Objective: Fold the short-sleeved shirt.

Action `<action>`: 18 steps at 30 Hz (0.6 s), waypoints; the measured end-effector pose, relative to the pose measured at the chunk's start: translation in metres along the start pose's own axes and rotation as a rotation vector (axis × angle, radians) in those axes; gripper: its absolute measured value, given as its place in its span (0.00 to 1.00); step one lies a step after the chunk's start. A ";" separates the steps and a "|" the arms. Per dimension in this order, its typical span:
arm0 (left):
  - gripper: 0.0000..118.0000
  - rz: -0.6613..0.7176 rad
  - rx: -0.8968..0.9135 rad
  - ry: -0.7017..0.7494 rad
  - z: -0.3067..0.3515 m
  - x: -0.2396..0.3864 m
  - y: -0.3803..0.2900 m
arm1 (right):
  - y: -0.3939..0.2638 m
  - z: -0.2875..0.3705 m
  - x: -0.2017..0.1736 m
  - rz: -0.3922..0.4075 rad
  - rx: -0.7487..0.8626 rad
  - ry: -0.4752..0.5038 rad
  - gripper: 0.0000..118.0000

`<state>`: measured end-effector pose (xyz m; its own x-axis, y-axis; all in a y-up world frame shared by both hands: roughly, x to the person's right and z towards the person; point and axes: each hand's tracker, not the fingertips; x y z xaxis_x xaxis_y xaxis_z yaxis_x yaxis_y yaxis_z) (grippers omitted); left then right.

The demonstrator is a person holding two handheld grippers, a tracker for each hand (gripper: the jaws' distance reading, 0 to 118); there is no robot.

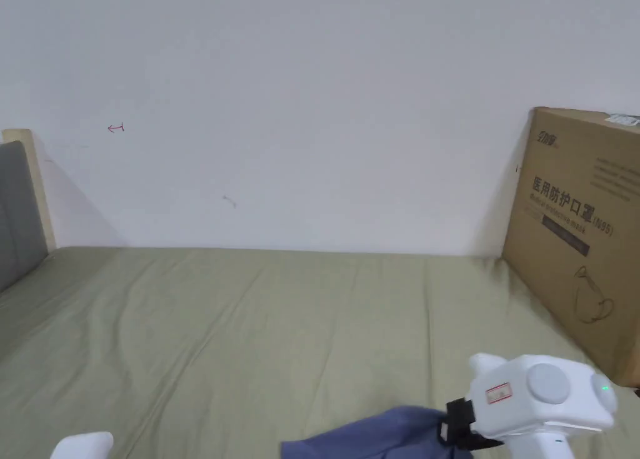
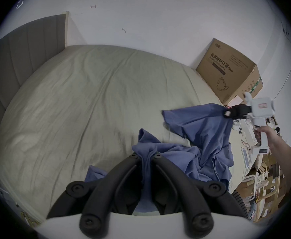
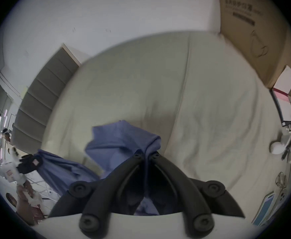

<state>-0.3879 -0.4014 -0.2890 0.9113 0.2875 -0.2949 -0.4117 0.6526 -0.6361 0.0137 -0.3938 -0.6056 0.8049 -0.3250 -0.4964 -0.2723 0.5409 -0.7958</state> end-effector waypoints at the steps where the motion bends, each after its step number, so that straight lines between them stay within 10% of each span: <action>1: 0.06 -0.003 0.019 0.003 0.008 0.001 0.006 | 0.005 0.019 0.000 -0.013 0.030 0.007 0.01; 18: 0.06 -0.015 0.364 -0.030 0.143 0.030 0.156 | 0.059 0.271 -0.029 -0.048 0.407 -0.083 0.01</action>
<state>-0.4236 -0.1908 -0.2948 0.9193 0.2926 -0.2630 -0.3727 0.8620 -0.3435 0.1171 -0.1422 -0.5442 0.8558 -0.3032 -0.4191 -0.0162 0.7942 -0.6074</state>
